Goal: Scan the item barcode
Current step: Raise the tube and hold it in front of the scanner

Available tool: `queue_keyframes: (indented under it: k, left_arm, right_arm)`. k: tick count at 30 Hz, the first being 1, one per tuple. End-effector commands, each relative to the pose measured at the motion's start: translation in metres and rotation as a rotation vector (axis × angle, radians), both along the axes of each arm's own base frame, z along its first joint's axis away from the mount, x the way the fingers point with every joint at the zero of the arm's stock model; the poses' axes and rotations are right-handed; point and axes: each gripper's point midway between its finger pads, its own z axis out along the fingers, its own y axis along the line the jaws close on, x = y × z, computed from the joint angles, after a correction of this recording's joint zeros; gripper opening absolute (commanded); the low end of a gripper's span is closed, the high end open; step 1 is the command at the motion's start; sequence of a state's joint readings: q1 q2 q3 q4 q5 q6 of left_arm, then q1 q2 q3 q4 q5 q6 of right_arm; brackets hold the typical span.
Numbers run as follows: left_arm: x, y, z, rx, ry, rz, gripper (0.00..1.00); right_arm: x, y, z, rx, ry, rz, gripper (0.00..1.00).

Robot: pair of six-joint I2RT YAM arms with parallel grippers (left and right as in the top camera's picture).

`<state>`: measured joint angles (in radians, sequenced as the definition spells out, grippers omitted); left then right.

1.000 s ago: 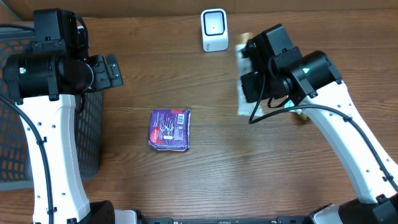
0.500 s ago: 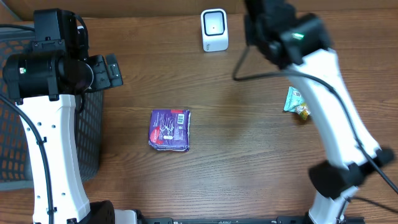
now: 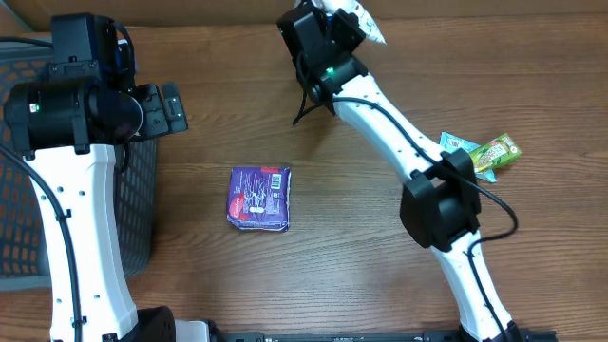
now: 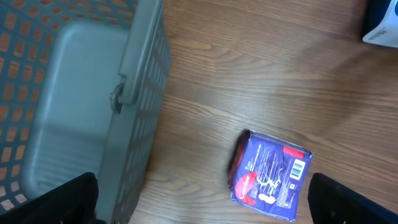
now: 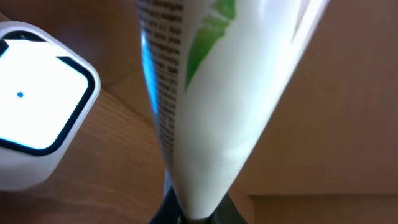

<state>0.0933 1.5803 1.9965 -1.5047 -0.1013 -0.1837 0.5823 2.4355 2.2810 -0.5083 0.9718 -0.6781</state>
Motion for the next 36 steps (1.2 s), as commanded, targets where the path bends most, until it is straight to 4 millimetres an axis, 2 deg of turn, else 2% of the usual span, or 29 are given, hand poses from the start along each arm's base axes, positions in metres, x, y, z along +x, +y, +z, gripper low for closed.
queue_keyframes:
  k: [1,9,16,25,30,36]
  left_arm:
    - [0.000,-0.001,0.008,-0.004,-0.024,-0.001,1.00]
    - [0.000,-0.001,0.008,-0.004,-0.024,-0.001,1.00]
    - [0.000,-0.001,0.008,-0.004,-0.024,-0.001,1.00]
    - [0.000,-0.001,0.008,-0.004,-0.024,-0.001,0.99]
    - [0.000,-0.001,0.008,-0.004,-0.024,-0.001,1.00]
    - [0.000,-0.001,0.008,-0.004,-0.024,-0.001,1.00]
  right_arm:
    - [0.013,-0.016,0.009,-0.144,-0.009,-0.025,0.04]
    - [0.027,-0.030,-0.038,-0.163,0.053,-0.035,0.04]
    - [0.027,-0.027,-0.046,-0.156,0.077,-0.007,0.04]
    - [0.012,-0.021,-0.070,-0.167,0.189,0.028,0.04]
    - [0.006,-0.014,-0.071,-0.188,0.208,0.036,0.04]
    - [-0.012,0.009,-0.055,-0.191,0.210,0.073,0.04]
